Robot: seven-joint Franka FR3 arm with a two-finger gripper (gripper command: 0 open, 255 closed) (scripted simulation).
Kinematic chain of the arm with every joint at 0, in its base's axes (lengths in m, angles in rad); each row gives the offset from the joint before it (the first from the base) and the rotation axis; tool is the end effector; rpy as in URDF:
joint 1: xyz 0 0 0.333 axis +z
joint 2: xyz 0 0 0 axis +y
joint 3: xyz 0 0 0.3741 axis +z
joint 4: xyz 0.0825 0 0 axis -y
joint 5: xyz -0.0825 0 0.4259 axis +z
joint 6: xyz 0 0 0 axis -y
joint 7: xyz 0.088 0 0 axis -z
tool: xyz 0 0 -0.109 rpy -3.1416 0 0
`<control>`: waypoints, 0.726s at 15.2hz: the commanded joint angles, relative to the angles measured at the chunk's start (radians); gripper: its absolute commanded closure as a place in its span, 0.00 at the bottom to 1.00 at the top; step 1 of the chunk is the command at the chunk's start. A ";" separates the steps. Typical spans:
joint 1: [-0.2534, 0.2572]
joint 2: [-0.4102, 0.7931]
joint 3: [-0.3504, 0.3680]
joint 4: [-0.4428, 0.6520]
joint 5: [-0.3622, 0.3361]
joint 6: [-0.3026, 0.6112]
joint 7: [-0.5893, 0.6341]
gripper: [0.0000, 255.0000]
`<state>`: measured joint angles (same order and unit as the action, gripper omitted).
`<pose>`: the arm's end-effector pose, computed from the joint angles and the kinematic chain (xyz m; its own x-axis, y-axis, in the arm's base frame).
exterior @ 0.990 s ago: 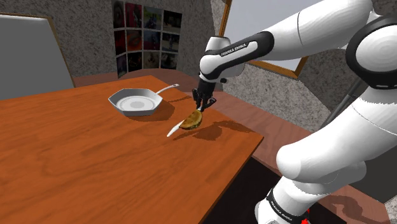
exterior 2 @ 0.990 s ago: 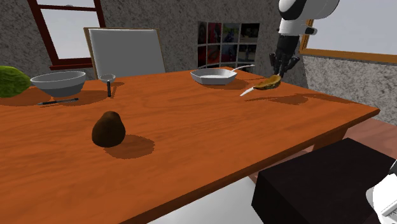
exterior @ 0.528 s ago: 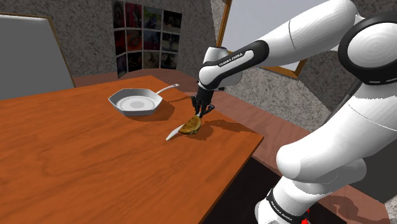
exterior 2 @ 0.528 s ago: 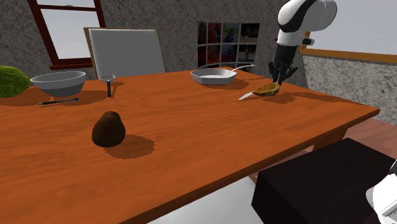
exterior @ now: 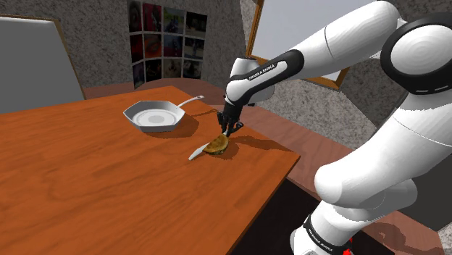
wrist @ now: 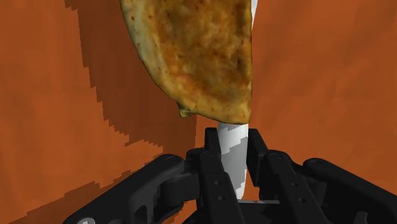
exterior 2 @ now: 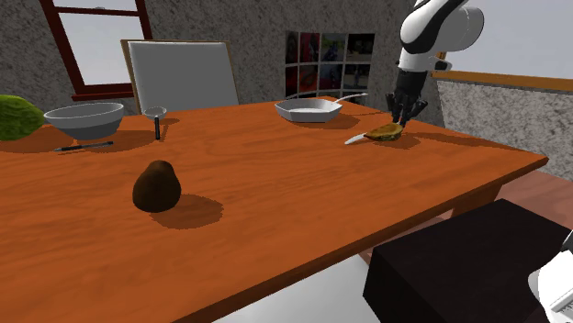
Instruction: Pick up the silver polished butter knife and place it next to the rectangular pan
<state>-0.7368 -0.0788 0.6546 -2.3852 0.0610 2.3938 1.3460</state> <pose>0.5203 -0.0409 0.3784 0.0987 -0.9949 0.0194 -0.9926 -0.0998 -0.0696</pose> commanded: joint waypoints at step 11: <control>0.010 -0.103 -0.022 0.048 0.071 -0.136 -0.054 0.00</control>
<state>-0.7305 -0.1553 0.6381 -2.3539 0.1145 2.2988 1.3036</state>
